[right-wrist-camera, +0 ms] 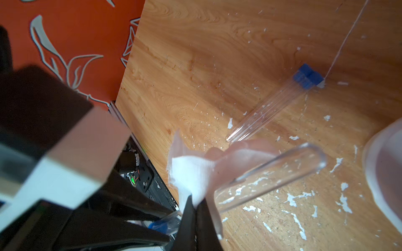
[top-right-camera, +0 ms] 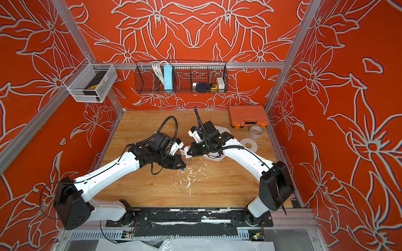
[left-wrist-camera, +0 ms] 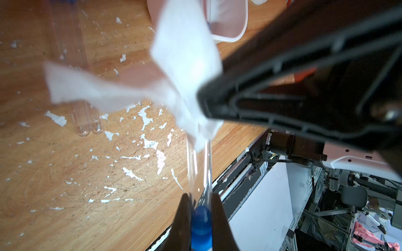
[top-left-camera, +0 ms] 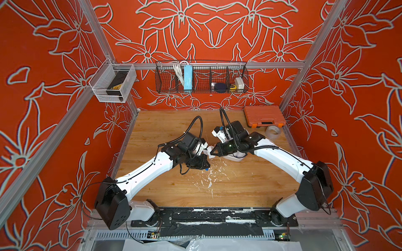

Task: Wipe the exteriors of test tubes
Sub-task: Wipe the dirt from the test tube.

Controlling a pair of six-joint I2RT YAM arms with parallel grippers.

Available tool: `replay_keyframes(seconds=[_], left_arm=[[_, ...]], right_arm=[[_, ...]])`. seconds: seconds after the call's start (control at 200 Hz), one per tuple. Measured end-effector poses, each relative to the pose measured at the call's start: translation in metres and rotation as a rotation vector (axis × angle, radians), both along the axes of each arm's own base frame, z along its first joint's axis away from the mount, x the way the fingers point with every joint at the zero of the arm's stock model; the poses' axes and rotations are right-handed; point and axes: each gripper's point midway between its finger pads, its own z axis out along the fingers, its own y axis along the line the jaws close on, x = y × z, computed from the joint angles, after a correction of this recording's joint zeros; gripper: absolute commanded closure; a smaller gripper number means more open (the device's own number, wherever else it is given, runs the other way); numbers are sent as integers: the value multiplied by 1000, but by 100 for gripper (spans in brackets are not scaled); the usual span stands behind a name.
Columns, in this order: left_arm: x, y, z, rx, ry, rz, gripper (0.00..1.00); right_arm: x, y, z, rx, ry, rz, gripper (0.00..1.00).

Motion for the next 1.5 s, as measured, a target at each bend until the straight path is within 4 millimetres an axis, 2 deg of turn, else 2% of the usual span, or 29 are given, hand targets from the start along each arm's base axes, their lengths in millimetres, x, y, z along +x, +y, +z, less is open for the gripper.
replay_keyframes(seconds=[0.17,0.325,0.696,1.021,1.216,1.331,1.396,1.501], left_arm=[[4,-3,1,0,0,0,98],[2,-2,0,6,7,0,98],[-4,6,-10,46,50,14,98],[-4,7,-10,51,48,17,99],[3,3,-5,35,15,18,99],[10,-1,-3,32,3,21,99],[14,-4,-2,30,1,21,99],[20,-10,4,16,-9,17,99]], right_arm=[[-10,-8,-5,0,11,-8,100],[-9,-8,-8,0,13,-12,100],[14,-8,-29,-14,54,-41,100],[19,-7,-26,-7,47,-46,100],[11,-11,-6,29,7,-39,100],[-1,-15,5,56,-14,-21,100],[-8,-18,3,58,-9,-14,100],[-17,-24,-14,34,26,-13,100]])
